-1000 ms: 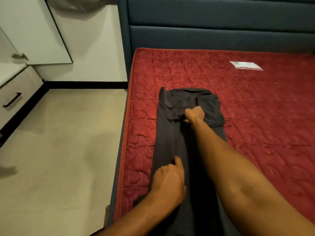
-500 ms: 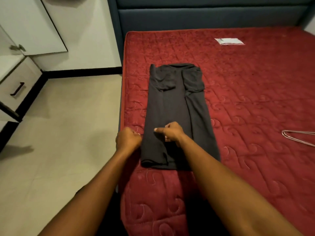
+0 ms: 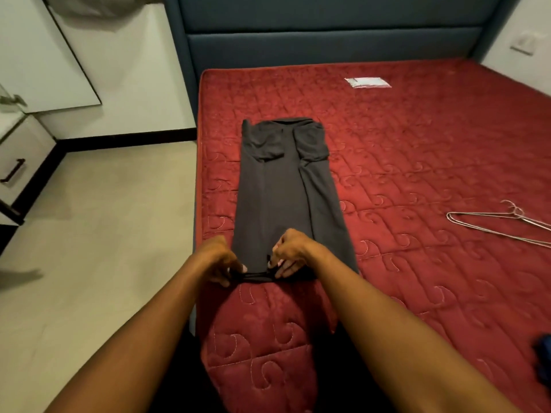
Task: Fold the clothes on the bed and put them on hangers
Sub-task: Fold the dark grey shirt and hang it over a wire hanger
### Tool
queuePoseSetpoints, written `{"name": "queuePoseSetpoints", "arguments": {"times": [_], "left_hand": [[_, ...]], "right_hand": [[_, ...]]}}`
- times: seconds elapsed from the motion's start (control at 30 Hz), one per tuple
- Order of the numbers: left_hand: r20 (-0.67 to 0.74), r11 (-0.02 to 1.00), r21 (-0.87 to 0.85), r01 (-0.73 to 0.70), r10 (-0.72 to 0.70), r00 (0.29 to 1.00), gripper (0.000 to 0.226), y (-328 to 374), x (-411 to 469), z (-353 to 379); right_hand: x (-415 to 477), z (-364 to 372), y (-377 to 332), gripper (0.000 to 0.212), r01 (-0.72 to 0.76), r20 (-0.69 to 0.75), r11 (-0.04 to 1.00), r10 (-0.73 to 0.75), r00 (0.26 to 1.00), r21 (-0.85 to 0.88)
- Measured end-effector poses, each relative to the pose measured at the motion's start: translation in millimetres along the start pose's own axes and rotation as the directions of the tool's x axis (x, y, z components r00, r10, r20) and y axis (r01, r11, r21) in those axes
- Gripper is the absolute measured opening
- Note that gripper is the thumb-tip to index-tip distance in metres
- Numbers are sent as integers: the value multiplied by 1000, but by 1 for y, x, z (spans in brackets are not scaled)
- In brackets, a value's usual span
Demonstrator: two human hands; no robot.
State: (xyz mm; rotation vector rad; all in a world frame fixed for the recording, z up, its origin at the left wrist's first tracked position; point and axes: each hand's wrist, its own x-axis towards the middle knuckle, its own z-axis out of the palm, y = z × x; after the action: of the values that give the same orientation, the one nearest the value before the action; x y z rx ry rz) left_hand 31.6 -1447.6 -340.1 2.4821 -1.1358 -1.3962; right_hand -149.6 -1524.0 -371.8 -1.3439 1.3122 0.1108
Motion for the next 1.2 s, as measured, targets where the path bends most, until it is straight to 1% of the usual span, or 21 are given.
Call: {"name": "queuePoseSetpoints", "arguments": {"times": [0.03, 0.07, 0.1, 0.13, 0.17, 0.2, 0.27, 0.37, 0.47, 0.57, 0.6, 0.67, 0.73, 0.8, 0.87, 0.9, 0.93, 1.03, 1.07, 1.13, 1.2], "left_hand": [[-52, 997, 75, 2, 2, 999, 42, 2, 0, -5], [-139, 986, 170, -3, 27, 990, 50, 4, 0, -7], [-253, 960, 278, -16, 89, 963, 58, 8, 3, -11], [-351, 922, 385, -28, 175, 920, 63, 13, 7, -12], [-412, 890, 454, -46, 255, 875, 63, 20, 13, -14], [-440, 874, 478, -81, 319, 839, 59, 30, 23, -19], [-444, 860, 474, -192, 421, 791, 46, 53, 49, -30], [-396, 805, 500, -320, 541, 742, 29, 85, 100, -58], [-336, 751, 539, -381, 606, 721, 30, 115, 157, -89], [-348, 729, 555, -401, 641, 684, 32, 141, 218, -122], [-358, 737, 540, -407, 638, 681, 32, 150, 244, -134], [-365, 752, 501, -429, 633, 683, 35, 164, 280, -153], [-357, 749, 467, -469, 645, 675, 42, 178, 320, -171], [-354, 741, 457, -491, 658, 664, 39, 190, 350, -183], [-341, 719, 495, -488, 677, 652, 36, 199, 368, -188], [-334, 705, 526, -476, 686, 646, 39, 203, 375, -189], [-328, 698, 554, -453, 684, 652, 43, 205, 384, -188], [-343, 674, 642, -365, 678, 650, 53, 211, 393, -184], [-352, 671, 665, -328, 670, 654, 54, 214, 395, -183], [-362, 658, 712, -247, 645, 673, 55, 224, 397, -179], [-387, 654, 737, -172, 617, 685, 54, 232, 397, -174]], "right_hand": [[3, -4, -2, 26, 1, 7, 999, -1, 1000, -40], [6, -8, -3, 34, 3, 12, 997, -2, 1000, -72], [9, -13, -8, 38, 4, 18, 995, -2, 1000, -100], [13, -18, -11, 37, -2, 11, 993, 4, 1000, -119], [18, -23, -15, 34, -8, -9, 992, 7, 1000, -126], [27, -32, -22, 30, -7, -41, 993, 2, 999, -120], [48, -50, -38, 25, 20, -130, 998, -28, 991, -62], [87, -84, -68, 19, 87, -257, 995, -70, 964, 52], [143, -130, -95, 18, 155, -444, 987, -118, 888, 48], [219, -182, -117, 29, 207, -585, 978, -147, 798, 37], [243, -197, -127, 32, 215, -618, 976, -149, 772, 33], [257, -211, -150, 36, 215, -664, 977, -151, 733, 15], [265, -217, -176, 33, 220, -699, 975, -171, 694, -19], [282, -221, -195, 30, 245, -708, 969, -181, 683, -12], [299, -223, -207, 38, 212, -702, 977, -174, 691, -33], [304, -225, -213, 41, 182, -703, 982, -165, 692, -52], [312, -229, -216, 39, 166, -723, 984, -156, 673, -58], [316, -241, -217, 28, 200, -835, 980, -102, 541, 10], [313, -243, -214, 27, 182, -852, 983, -76, 518, 23], [308, -249, -204, 32, 124, -842, 992, -36, 539, 36], [301, -249, -196, 43, 90, -792, 996, -44, 609, 13]]}}
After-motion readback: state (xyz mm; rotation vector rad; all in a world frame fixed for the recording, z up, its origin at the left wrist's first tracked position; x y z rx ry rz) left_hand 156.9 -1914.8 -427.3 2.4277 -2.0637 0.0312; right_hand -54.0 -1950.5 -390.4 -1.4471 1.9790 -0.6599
